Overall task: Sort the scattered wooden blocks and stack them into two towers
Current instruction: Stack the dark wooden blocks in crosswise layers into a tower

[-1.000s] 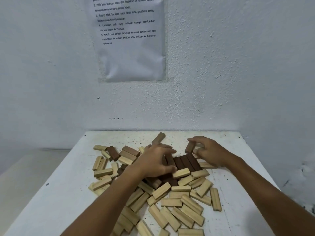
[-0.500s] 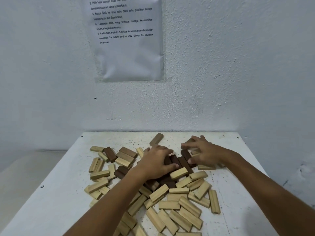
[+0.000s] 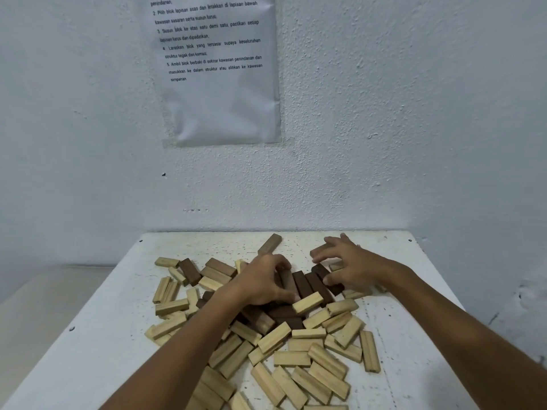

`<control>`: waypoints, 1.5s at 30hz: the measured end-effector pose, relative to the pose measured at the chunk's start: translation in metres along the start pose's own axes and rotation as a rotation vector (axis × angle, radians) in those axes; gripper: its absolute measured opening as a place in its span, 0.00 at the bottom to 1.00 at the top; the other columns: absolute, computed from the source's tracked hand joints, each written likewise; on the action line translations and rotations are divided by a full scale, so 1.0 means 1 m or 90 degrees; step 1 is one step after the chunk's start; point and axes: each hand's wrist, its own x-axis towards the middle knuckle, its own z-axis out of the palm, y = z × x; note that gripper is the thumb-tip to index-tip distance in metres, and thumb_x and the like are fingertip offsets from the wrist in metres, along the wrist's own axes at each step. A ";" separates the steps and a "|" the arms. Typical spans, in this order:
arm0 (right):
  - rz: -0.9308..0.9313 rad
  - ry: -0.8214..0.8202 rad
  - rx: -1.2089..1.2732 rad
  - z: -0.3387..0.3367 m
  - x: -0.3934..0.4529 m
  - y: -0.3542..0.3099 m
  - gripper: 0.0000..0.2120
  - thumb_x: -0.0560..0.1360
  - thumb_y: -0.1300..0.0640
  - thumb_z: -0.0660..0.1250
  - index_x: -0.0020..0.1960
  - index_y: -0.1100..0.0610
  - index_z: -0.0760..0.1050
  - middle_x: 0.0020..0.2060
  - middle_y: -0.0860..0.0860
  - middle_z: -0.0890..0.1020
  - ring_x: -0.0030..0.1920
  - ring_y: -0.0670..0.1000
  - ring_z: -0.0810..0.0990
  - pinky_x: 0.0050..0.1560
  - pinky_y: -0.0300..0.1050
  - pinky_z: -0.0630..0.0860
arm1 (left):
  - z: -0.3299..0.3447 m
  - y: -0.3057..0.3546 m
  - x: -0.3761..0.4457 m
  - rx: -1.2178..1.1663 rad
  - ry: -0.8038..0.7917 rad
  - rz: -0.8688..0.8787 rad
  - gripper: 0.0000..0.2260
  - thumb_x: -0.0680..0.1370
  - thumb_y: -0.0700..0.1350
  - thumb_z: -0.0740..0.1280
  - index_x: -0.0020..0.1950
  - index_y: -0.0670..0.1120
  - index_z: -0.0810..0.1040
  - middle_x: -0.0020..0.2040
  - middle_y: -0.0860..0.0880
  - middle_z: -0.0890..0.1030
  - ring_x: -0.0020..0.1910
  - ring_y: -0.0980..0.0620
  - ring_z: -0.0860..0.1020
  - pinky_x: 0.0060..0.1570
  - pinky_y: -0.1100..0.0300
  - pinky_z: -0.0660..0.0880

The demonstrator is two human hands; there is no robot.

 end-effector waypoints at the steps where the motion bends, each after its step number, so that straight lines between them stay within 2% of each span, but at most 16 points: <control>1: 0.005 0.010 0.002 0.001 0.000 0.002 0.29 0.70 0.56 0.74 0.69 0.44 0.71 0.78 0.50 0.55 0.78 0.54 0.39 0.76 0.61 0.47 | 0.000 0.000 0.000 -0.016 0.008 0.004 0.31 0.65 0.54 0.80 0.65 0.50 0.73 0.57 0.53 0.75 0.60 0.52 0.74 0.58 0.58 0.70; 4: 0.030 -0.001 -0.072 0.006 0.002 0.005 0.28 0.70 0.50 0.74 0.69 0.45 0.72 0.77 0.48 0.58 0.78 0.56 0.41 0.75 0.61 0.47 | 0.002 0.000 -0.002 -0.064 0.051 0.024 0.33 0.65 0.49 0.80 0.65 0.51 0.69 0.55 0.52 0.76 0.54 0.53 0.76 0.44 0.72 0.63; 8: 0.021 0.056 -0.085 0.018 0.005 0.006 0.10 0.72 0.48 0.72 0.48 0.53 0.82 0.69 0.42 0.66 0.78 0.58 0.47 0.74 0.62 0.50 | 0.004 0.002 -0.001 -0.126 0.124 0.037 0.25 0.68 0.44 0.79 0.61 0.49 0.73 0.52 0.49 0.79 0.52 0.54 0.77 0.40 0.85 0.58; 12: 0.059 0.091 -0.048 0.022 0.007 0.005 0.06 0.72 0.52 0.73 0.42 0.54 0.82 0.71 0.45 0.66 0.78 0.58 0.46 0.74 0.62 0.46 | 0.006 -0.002 0.005 -0.177 0.123 0.017 0.16 0.67 0.48 0.79 0.51 0.51 0.78 0.48 0.51 0.80 0.50 0.54 0.78 0.43 0.72 0.69; 15: 0.028 0.137 -0.071 0.025 0.004 0.004 0.07 0.71 0.53 0.73 0.36 0.47 0.77 0.63 0.41 0.73 0.73 0.52 0.60 0.72 0.59 0.57 | 0.006 -0.007 0.009 -0.203 0.076 0.014 0.15 0.67 0.49 0.79 0.47 0.51 0.77 0.47 0.52 0.81 0.50 0.53 0.78 0.49 0.62 0.74; 18: -0.017 0.259 -0.089 0.029 -0.001 -0.003 0.02 0.74 0.57 0.71 0.46 0.51 0.80 0.49 0.39 0.75 0.57 0.45 0.72 0.62 0.48 0.66 | 0.006 -0.012 0.009 -0.205 0.060 0.024 0.15 0.67 0.51 0.79 0.47 0.53 0.76 0.48 0.50 0.81 0.49 0.51 0.79 0.54 0.51 0.77; 21: -0.044 0.284 0.015 0.031 0.000 -0.002 0.09 0.74 0.63 0.68 0.49 0.50 0.76 0.48 0.44 0.82 0.48 0.47 0.80 0.55 0.48 0.76 | 0.007 -0.014 0.008 -0.220 0.074 0.033 0.15 0.67 0.52 0.79 0.47 0.54 0.76 0.53 0.52 0.80 0.50 0.53 0.79 0.55 0.50 0.77; 23: -0.030 0.236 0.007 0.026 0.000 -0.002 0.15 0.73 0.60 0.70 0.59 0.51 0.76 0.47 0.45 0.81 0.49 0.47 0.79 0.56 0.49 0.75 | 0.008 -0.015 0.008 -0.229 0.079 0.032 0.16 0.67 0.51 0.79 0.48 0.54 0.76 0.55 0.52 0.80 0.51 0.53 0.80 0.54 0.50 0.77; 25: -0.020 0.184 -0.076 0.024 0.001 -0.001 0.19 0.73 0.56 0.71 0.63 0.49 0.75 0.51 0.45 0.80 0.54 0.47 0.77 0.60 0.50 0.68 | 0.009 -0.016 0.007 -0.240 0.079 0.027 0.15 0.67 0.52 0.79 0.48 0.55 0.76 0.52 0.51 0.81 0.51 0.51 0.80 0.54 0.49 0.78; 28: -0.034 0.174 -0.147 0.025 0.003 -0.003 0.20 0.72 0.60 0.71 0.62 0.50 0.76 0.56 0.48 0.79 0.57 0.49 0.76 0.61 0.51 0.66 | 0.010 -0.015 0.007 -0.243 0.081 0.018 0.15 0.67 0.51 0.79 0.47 0.56 0.76 0.48 0.49 0.82 0.49 0.49 0.81 0.52 0.51 0.78; 30: -0.050 0.207 -0.115 0.028 0.004 -0.003 0.19 0.72 0.60 0.70 0.62 0.53 0.76 0.56 0.50 0.79 0.58 0.52 0.76 0.61 0.50 0.70 | 0.011 -0.015 0.006 -0.252 0.088 0.012 0.15 0.68 0.49 0.79 0.49 0.54 0.77 0.48 0.50 0.82 0.47 0.49 0.81 0.46 0.58 0.78; 33: -0.091 0.264 0.020 0.024 0.002 -0.005 0.11 0.74 0.64 0.68 0.55 0.55 0.75 0.51 0.52 0.78 0.52 0.52 0.77 0.50 0.42 0.73 | 0.010 -0.014 0.005 -0.281 0.124 0.007 0.14 0.68 0.47 0.79 0.51 0.50 0.79 0.46 0.52 0.83 0.47 0.51 0.81 0.45 0.64 0.75; 36: -0.083 0.206 0.093 0.021 0.001 -0.012 0.11 0.74 0.65 0.65 0.51 0.52 0.69 0.50 0.53 0.77 0.44 0.47 0.75 0.42 0.37 0.70 | 0.009 -0.015 0.004 -0.320 0.160 0.004 0.15 0.65 0.52 0.78 0.49 0.52 0.80 0.45 0.50 0.84 0.48 0.50 0.81 0.49 0.55 0.76; 39: -0.018 0.112 0.030 0.026 0.005 -0.015 0.10 0.76 0.56 0.68 0.56 0.52 0.73 0.55 0.53 0.76 0.50 0.49 0.76 0.48 0.41 0.74 | 0.008 -0.016 0.003 -0.325 0.178 0.001 0.15 0.66 0.51 0.78 0.49 0.53 0.80 0.45 0.48 0.84 0.47 0.49 0.82 0.51 0.52 0.76; 42: 0.032 0.058 -0.049 0.031 0.010 -0.022 0.17 0.76 0.47 0.68 0.61 0.54 0.76 0.57 0.52 0.79 0.54 0.52 0.78 0.55 0.50 0.76 | 0.007 -0.016 0.002 -0.336 0.192 0.003 0.13 0.68 0.45 0.79 0.50 0.50 0.81 0.46 0.48 0.84 0.48 0.52 0.82 0.48 0.62 0.75; 45: 0.062 0.054 -0.101 0.034 0.014 -0.032 0.16 0.77 0.47 0.67 0.57 0.57 0.78 0.52 0.54 0.81 0.50 0.54 0.81 0.51 0.51 0.78 | 0.005 -0.015 -0.001 -0.345 0.211 0.000 0.13 0.69 0.43 0.78 0.51 0.46 0.81 0.44 0.47 0.84 0.45 0.52 0.81 0.41 0.72 0.72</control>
